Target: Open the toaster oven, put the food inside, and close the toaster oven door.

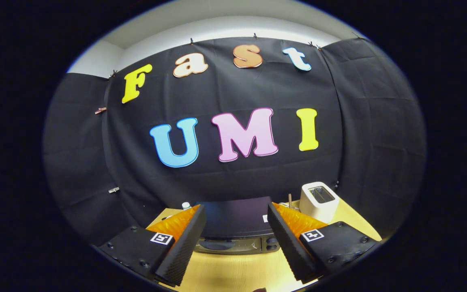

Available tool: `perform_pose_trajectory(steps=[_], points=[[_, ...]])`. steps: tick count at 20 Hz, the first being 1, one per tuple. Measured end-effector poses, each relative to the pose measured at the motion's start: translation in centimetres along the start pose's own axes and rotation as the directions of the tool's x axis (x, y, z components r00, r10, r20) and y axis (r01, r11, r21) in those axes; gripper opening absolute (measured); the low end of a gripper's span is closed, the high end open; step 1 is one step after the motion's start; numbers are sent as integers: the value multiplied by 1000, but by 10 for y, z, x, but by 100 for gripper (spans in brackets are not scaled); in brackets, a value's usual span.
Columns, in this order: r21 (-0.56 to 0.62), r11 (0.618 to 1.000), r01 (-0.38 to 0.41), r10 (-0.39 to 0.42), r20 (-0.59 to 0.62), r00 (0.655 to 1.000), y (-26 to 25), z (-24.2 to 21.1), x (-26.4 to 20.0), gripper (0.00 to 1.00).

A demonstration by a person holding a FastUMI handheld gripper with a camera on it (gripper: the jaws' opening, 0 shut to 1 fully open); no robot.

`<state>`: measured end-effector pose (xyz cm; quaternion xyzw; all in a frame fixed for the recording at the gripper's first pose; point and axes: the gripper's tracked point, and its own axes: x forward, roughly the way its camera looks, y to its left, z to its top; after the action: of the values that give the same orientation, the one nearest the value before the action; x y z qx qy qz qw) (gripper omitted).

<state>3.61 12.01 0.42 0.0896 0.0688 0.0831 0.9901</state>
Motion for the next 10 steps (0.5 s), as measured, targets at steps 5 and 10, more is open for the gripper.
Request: perform_pose_trajectory(steps=[5, 10], points=[[-50, 999, 19, -12, 133, 991, -18, 52, -25, 98], [-49, 998, 39, -30, 175, 984, -35, 69, -40, 98]])
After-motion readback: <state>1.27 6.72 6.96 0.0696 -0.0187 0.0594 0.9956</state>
